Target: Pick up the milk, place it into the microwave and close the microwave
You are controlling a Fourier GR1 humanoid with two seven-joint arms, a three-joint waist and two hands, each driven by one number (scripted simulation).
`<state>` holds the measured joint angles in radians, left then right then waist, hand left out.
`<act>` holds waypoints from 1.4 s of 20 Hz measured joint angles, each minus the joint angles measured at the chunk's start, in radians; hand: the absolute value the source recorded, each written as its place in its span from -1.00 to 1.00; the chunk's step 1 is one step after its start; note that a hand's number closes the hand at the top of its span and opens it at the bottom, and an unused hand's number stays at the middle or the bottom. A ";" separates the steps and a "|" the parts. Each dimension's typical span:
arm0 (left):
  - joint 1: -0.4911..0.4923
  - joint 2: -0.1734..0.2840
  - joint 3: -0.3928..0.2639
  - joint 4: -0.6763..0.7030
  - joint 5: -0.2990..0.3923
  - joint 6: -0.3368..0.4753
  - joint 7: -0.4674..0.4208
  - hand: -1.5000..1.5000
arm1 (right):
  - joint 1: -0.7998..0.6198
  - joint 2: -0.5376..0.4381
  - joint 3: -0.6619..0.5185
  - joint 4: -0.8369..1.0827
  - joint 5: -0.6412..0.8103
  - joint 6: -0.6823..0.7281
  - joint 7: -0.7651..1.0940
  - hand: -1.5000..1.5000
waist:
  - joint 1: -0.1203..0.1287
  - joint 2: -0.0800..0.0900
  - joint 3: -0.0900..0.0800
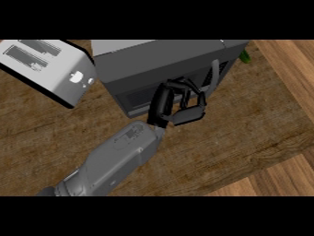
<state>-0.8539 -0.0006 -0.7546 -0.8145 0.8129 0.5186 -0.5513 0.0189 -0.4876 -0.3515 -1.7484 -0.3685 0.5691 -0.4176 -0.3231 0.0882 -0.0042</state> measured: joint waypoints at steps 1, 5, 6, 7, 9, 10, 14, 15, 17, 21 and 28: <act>-0.001 0.000 -0.002 0.002 0.007 -0.002 -0.006 1.00 | -0.006 -0.006 -0.005 0.003 -0.006 0.000 0.004 -1.00 | 0.000 0.000 0.000; -0.006 0.000 -0.009 0.007 0.030 -0.007 -0.032 1.00 | -0.029 -0.028 -0.021 0.021 -0.018 0.001 0.016 -1.00 | 0.000 0.003 0.002; -0.006 0.000 -0.010 0.010 0.034 -0.007 -0.040 1.00 | -0.034 -0.036 -0.027 0.025 -0.022 0.002 0.019 -1.00 | -0.002 0.002 0.002; -0.007 0.000 -0.012 0.012 0.038 -0.008 -0.046 1.00 | -0.039 -0.042 -0.031 0.029 -0.024 0.003 0.021 -1.00 | -0.002 0.002 0.002; -0.009 0.000 -0.015 0.017 0.047 -0.009 -0.060 1.00 | -0.048 -0.054 -0.039 0.035 -0.030 0.004 0.026 -1.00 | -0.003 0.002 0.002; -0.009 0.000 -0.016 0.019 0.052 -0.009 -0.065 1.00 | -0.053 -0.062 -0.045 0.038 -0.033 0.005 0.027 -1.00 | -0.004 0.002 0.003; -0.012 0.000 -0.021 0.025 0.070 -0.013 -0.088 1.00 | -0.071 -0.087 -0.063 0.053 -0.042 0.010 0.033 -1.00 | -0.006 0.003 0.003; -0.014 0.000 -0.023 0.027 0.076 -0.014 -0.091 1.00 | -0.076 -0.093 -0.067 0.058 -0.044 0.011 0.034 -1.00 | -0.005 0.003 0.004; -0.015 0.000 -0.027 0.028 0.083 -0.012 -0.101 1.00 | -0.086 -0.102 -0.073 0.067 -0.050 0.013 0.035 -1.00 | -0.006 0.005 0.005; -0.019 0.000 -0.035 0.035 0.097 -0.012 -0.122 1.00 | -0.102 -0.140 -0.093 0.081 -0.040 0.019 0.039 -1.00 | -0.007 0.005 0.005; -0.024 0.000 -0.044 0.041 0.124 -0.009 -0.154 1.00 | -0.127 -0.186 -0.124 0.116 -0.034 0.030 0.032 -1.00 | -0.009 0.008 0.007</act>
<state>-0.8783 -0.0003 -0.7988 -0.7730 0.9369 0.5096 -0.7049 -0.1083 -0.6738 -0.4751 -1.6326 -0.4022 0.5996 -0.3860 -0.3319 0.0966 0.0033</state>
